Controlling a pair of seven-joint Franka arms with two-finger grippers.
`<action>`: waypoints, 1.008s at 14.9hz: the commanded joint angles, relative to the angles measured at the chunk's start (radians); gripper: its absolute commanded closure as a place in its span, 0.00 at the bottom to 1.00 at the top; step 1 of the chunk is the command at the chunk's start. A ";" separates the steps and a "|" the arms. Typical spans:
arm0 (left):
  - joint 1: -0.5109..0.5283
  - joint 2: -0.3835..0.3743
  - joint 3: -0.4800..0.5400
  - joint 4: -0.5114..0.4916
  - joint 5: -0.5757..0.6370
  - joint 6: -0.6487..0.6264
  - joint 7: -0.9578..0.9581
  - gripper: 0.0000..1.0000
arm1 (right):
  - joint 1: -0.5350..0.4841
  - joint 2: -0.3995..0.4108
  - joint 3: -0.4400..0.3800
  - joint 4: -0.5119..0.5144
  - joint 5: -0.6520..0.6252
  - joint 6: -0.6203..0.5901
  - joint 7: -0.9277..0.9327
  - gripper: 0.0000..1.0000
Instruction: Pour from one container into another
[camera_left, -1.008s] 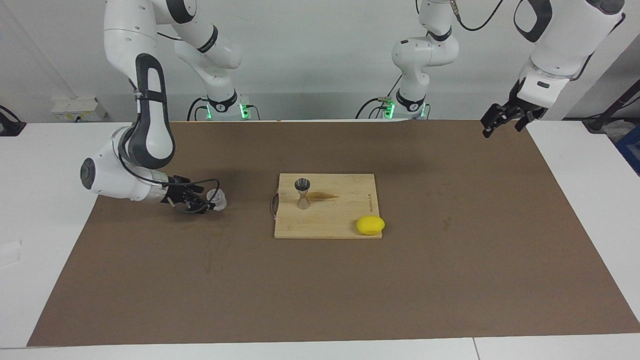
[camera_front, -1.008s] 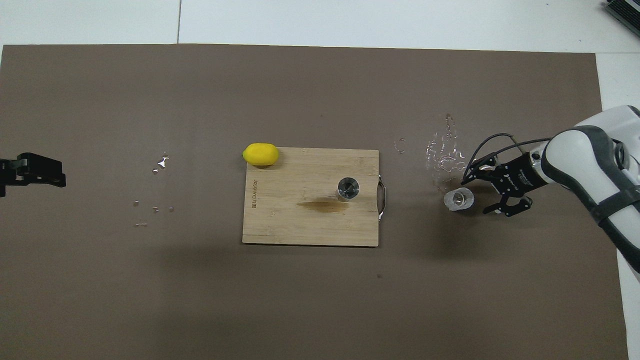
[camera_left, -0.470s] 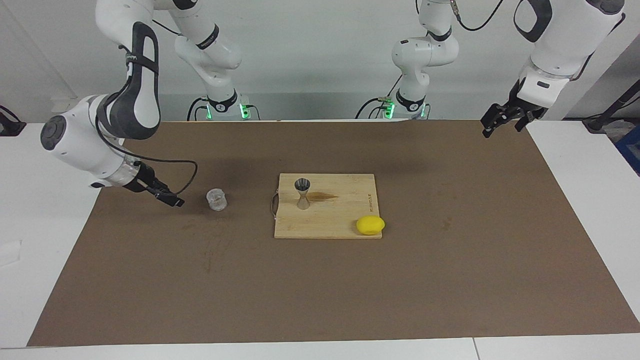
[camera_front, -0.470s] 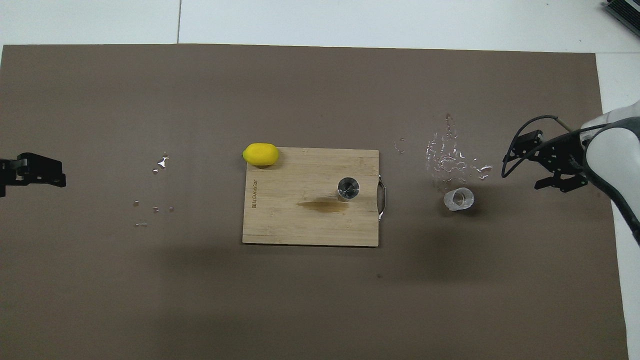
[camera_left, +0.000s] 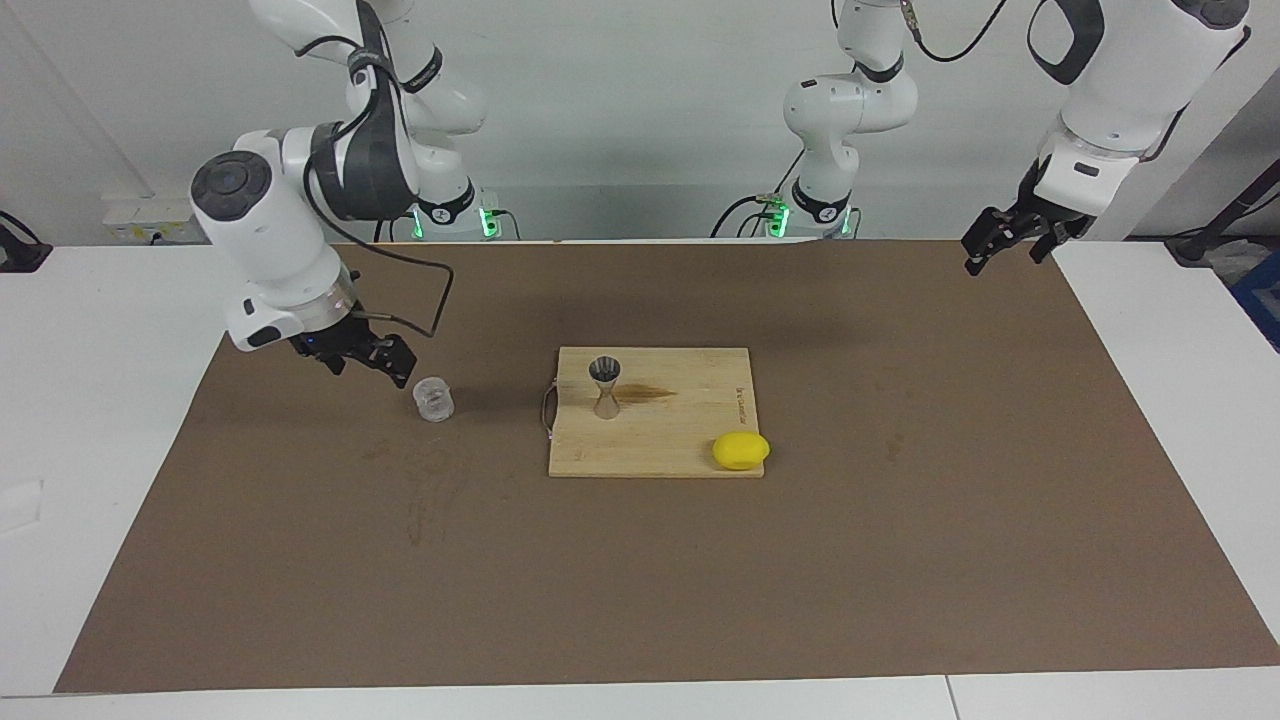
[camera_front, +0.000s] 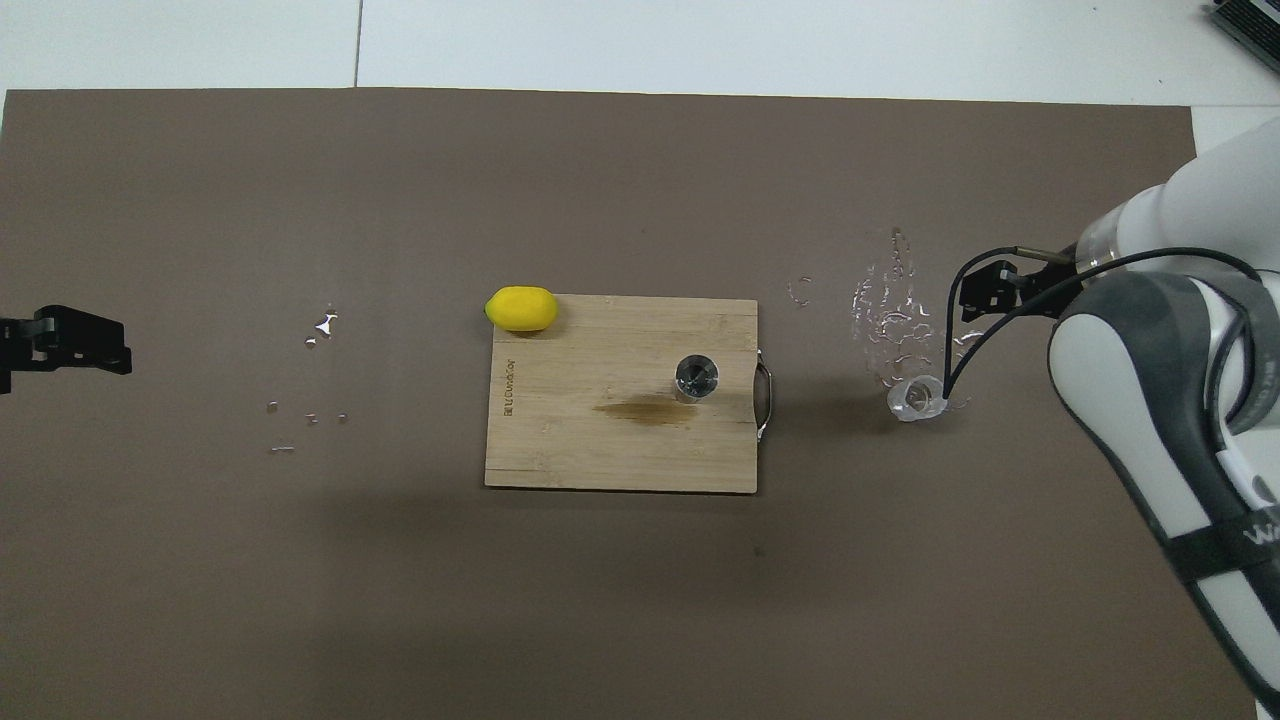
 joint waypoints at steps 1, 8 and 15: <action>-0.002 -0.019 0.003 -0.014 0.018 -0.003 0.010 0.00 | 0.022 -0.041 0.000 0.063 -0.038 -0.061 -0.027 0.01; -0.002 -0.019 0.001 -0.014 0.018 -0.003 0.010 0.00 | 0.011 -0.120 -0.006 0.141 -0.017 -0.196 -0.054 0.00; -0.002 -0.019 0.001 -0.014 0.018 -0.003 0.010 0.00 | -0.012 -0.131 -0.013 0.132 0.051 -0.268 -0.088 0.00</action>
